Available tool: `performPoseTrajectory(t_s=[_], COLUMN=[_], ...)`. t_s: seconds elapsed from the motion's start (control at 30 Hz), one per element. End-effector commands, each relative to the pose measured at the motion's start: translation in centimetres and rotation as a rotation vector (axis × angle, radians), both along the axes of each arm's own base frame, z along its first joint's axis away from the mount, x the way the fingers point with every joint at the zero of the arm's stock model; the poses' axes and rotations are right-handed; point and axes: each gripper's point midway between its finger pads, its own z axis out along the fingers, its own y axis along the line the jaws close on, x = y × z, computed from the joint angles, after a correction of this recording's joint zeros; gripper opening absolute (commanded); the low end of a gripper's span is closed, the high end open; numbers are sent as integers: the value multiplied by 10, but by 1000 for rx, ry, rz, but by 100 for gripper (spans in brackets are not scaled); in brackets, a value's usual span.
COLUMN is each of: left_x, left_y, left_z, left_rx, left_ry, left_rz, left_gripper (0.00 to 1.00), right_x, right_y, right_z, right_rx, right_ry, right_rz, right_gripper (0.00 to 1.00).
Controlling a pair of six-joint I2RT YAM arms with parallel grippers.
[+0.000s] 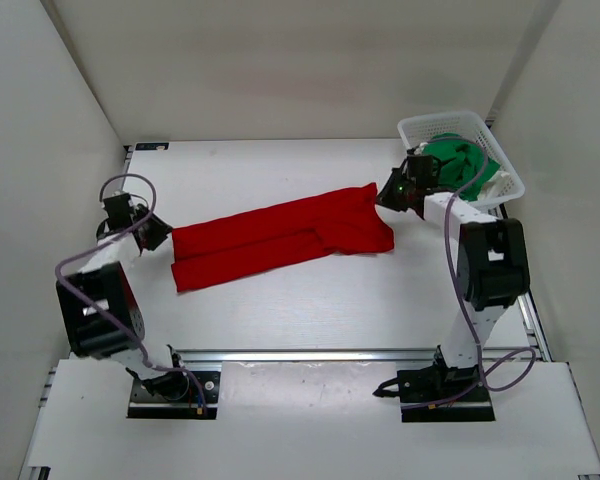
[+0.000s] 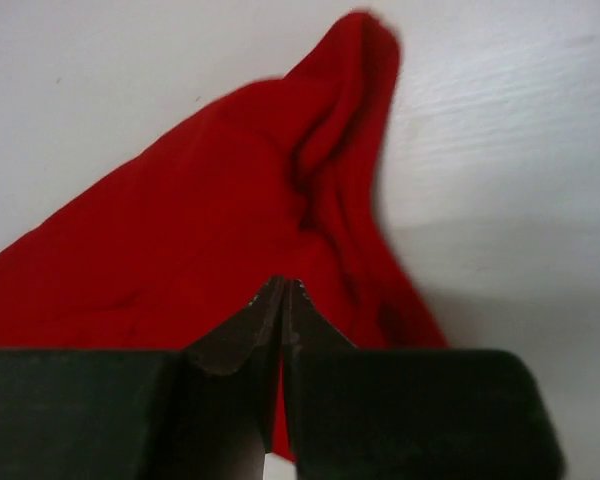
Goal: Fold and stack the t-shirts
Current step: Fold the other side of the tshirt into a rectangle
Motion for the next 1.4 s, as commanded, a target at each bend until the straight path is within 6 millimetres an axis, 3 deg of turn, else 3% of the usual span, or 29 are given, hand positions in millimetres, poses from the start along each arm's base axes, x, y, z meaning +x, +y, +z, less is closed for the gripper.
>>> performPoseTrajectory(t_s=[0.0,0.07,0.13,0.23,0.37,0.47,0.6,0.7,0.73,0.8,0.83,0.9,0.93,0.97,1.07,1.33,1.37], left_x=[-19,-36,-42,-51,-74,-80,-63,-30,-27,-1,3,20,19,23,21,7,6], left_y=[-27,-53,-64,-72,-79,-79,-57,-42,-36,-28,-27,-17,-15,-14,-12,-27,-27], left_z=[24,13,4,-7,-29,-26,15,47,36,46,32,28,11,14,-5,-25,-20], left_rx=[37,38,41,33,36,0,64,128,135,163,165,225,227,239,248,207,208], left_ry=[-74,-66,-53,-26,10,-21,-124,-171,-124,-124,-70,-17,41,52,98,135,118], left_rz=[-46,-100,-112,-130,-141,-124,-53,-25,-9,-32,-40,-66,-78,-88,-100,-154,-152], left_gripper=[41,45,47,39,28,23,23,25,24,20,15,7,0,0,0,0,0], right_x=[-16,-27,-44,-63,-78,-81,-78,-78,-78,-83,-83,-85,-84,-84,-86,-86,-88], right_y=[43,56,68,68,66,61,61,63,64,68,66,67,65,67,69,70,71], right_z=[26,13,-11,-34,-47,-50,-35,-34,-35,-40,-44,-42,-43,-40,-41,-49,-54], right_rx=[72,70,65,42,48,47,31,38,39,45,43,43,43,48,59,67,73], right_ry=[-106,-81,-21,21,39,49,8,4,9,16,19,8,11,3,3,16,28], right_rz=[72,111,150,163,161,159,164,170,175,190,190,195,188,197,207,207,208], right_gripper=[1,0,0,0,0,0,0,0,0,0,0,0,0,0,0,0,0])
